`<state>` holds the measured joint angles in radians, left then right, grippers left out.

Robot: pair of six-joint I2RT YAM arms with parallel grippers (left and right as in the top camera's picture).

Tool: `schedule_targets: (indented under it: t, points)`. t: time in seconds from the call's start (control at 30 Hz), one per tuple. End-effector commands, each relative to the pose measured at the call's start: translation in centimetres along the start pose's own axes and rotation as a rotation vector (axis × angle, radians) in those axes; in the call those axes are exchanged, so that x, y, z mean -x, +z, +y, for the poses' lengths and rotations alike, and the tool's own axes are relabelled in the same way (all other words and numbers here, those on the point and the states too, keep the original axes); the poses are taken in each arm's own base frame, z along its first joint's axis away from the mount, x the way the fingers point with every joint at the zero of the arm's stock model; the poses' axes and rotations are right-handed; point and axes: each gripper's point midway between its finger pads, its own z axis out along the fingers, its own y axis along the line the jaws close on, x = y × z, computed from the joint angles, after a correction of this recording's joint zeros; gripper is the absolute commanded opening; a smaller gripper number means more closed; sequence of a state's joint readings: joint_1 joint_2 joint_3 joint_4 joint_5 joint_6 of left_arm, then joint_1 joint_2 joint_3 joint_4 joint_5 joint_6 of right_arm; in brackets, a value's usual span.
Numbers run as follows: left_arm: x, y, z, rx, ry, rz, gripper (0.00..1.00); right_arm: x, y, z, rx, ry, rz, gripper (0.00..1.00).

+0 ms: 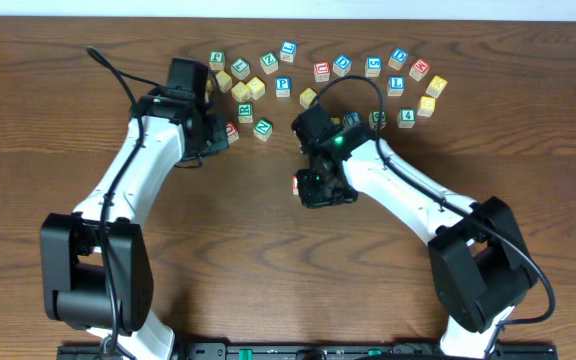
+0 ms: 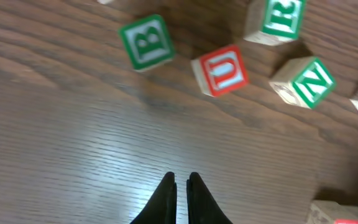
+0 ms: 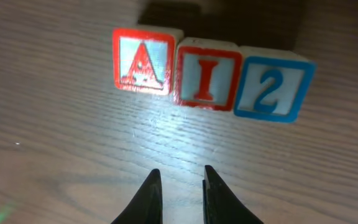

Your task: Spell out AI2

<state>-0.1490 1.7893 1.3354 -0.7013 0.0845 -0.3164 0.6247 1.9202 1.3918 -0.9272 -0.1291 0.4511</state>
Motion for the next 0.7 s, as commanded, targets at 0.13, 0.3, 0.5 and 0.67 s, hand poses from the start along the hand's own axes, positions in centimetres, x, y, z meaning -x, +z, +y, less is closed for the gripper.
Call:
schedule_targets:
  t: [0.13, 0.3, 0.5, 0.67]
  points:
    - [1.3, -0.9, 1.3, 0.024, -0.026, -0.037, 0.08, -1.3, 2.4, -0.7, -0.082, 0.048, 0.057, 0.18]
    - [1.2, -0.8, 1.3, 0.025, -0.026, -0.036, 0.08, -1.1, 2.8, -1.4, -0.113, 0.084, 0.056, 0.20]
    - [1.2, -0.8, 1.3, 0.024, -0.026, -0.036, 0.08, -0.5, 2.8, -2.0, -0.149, 0.101, 0.020, 0.21]
    - [1.0, -0.7, 1.4, 0.026, -0.027, -0.031, 0.08, 0.1, 2.7, -2.4, -0.170, 0.107, -0.008, 0.20]
